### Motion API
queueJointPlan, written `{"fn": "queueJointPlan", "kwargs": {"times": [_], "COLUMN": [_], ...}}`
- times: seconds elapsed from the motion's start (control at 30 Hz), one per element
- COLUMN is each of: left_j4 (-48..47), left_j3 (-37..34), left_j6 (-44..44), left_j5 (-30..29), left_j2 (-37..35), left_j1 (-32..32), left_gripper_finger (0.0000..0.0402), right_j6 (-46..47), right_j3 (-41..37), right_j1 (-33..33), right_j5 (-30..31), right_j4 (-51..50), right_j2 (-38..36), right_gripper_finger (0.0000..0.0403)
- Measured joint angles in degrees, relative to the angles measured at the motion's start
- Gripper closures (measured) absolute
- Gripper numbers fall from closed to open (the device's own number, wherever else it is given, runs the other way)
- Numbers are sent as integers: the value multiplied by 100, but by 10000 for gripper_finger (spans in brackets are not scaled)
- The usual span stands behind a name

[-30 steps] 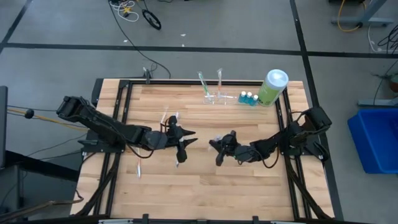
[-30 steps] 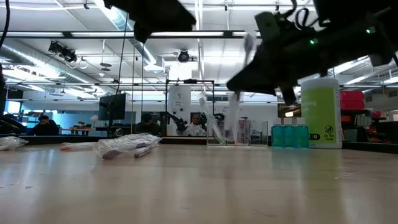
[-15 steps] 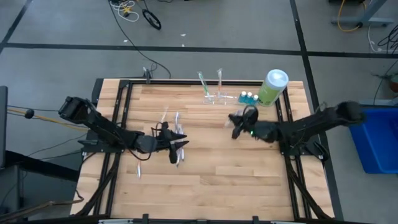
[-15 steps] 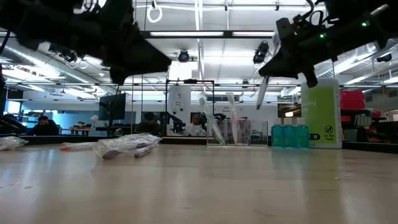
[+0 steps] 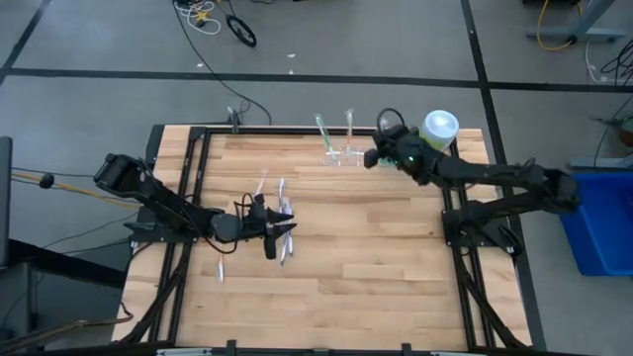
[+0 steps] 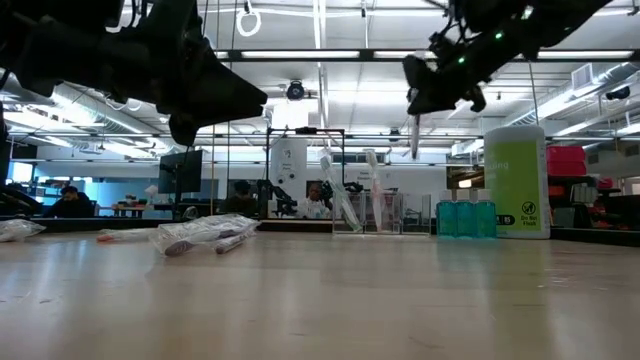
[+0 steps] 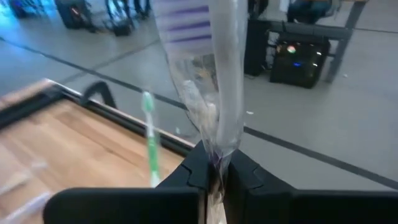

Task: Pick & Place toothbrushing station
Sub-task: Put the purple toothbrush into the right section of the transparent organizer

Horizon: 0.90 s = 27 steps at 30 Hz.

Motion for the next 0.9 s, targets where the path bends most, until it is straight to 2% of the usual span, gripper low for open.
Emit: {"fn": "queueJointPlan", "kwargs": {"times": [0.17, 0.43, 0.57, 0.77, 0.9], "left_j4": [0, -9, -6, -7, -7], "left_j3": [0, 0, 0, 0, 0], "left_j6": [2, 2, 2, 4, 2], "left_j5": [24, 63, 96, 107, 107], "left_j2": [0, 0, 0, 0, 0], "left_j1": [0, -2, -2, 0, -1], "left_gripper_finger": [285, 285, 285, 285, 285], "right_j6": [-10, -5, 234, 333, 336], "right_j3": [239, 255, 255, 255, 257], "right_j1": [-341, -629, -829, -1071, -1132], "right_j5": [-50, -325, -700, -1332, -1494], "right_j4": [69, 855, 816, 629, 430], "right_j2": [858, 2089, 2305, 2311, 2193], "right_gripper_finger": [376, 376, 360, 377, 369]}}
